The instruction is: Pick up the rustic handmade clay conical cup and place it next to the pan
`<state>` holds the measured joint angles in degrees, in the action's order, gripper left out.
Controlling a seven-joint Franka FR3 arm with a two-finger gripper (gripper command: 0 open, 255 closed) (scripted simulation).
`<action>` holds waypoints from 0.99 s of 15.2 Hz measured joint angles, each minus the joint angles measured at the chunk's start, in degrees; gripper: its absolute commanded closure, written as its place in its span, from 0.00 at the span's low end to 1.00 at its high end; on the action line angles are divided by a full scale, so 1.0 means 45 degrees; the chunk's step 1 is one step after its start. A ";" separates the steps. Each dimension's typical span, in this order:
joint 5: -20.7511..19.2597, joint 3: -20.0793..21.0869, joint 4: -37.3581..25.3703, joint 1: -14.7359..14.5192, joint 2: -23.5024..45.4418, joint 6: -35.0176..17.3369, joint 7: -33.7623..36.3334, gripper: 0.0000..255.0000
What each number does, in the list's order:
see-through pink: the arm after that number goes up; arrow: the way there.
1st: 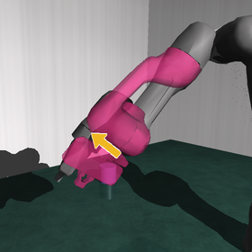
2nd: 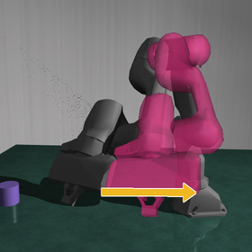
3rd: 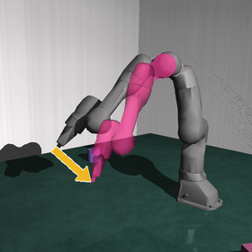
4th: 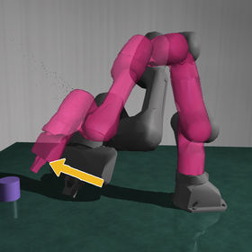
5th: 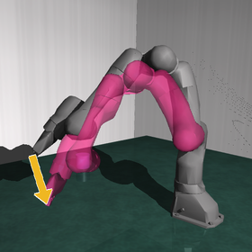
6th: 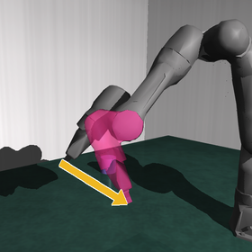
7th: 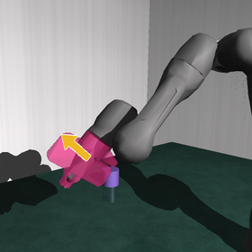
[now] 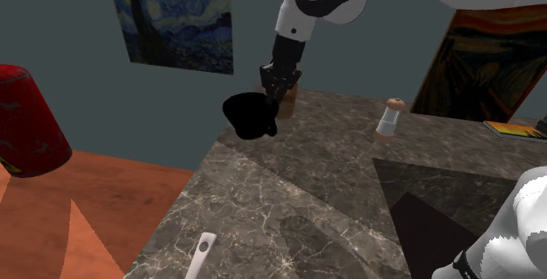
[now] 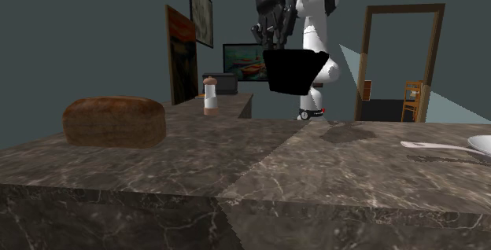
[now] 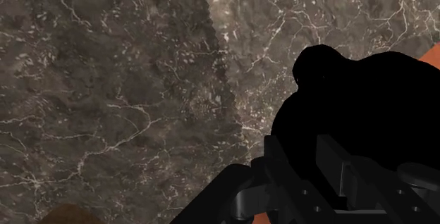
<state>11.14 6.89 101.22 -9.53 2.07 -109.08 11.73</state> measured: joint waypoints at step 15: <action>0.1112 0.1439 0.6254 -0.1347 -0.6027 -0.0748 0.2131 1.00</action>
<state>16.14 13.37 129.36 -15.59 -25.05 -112.45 21.32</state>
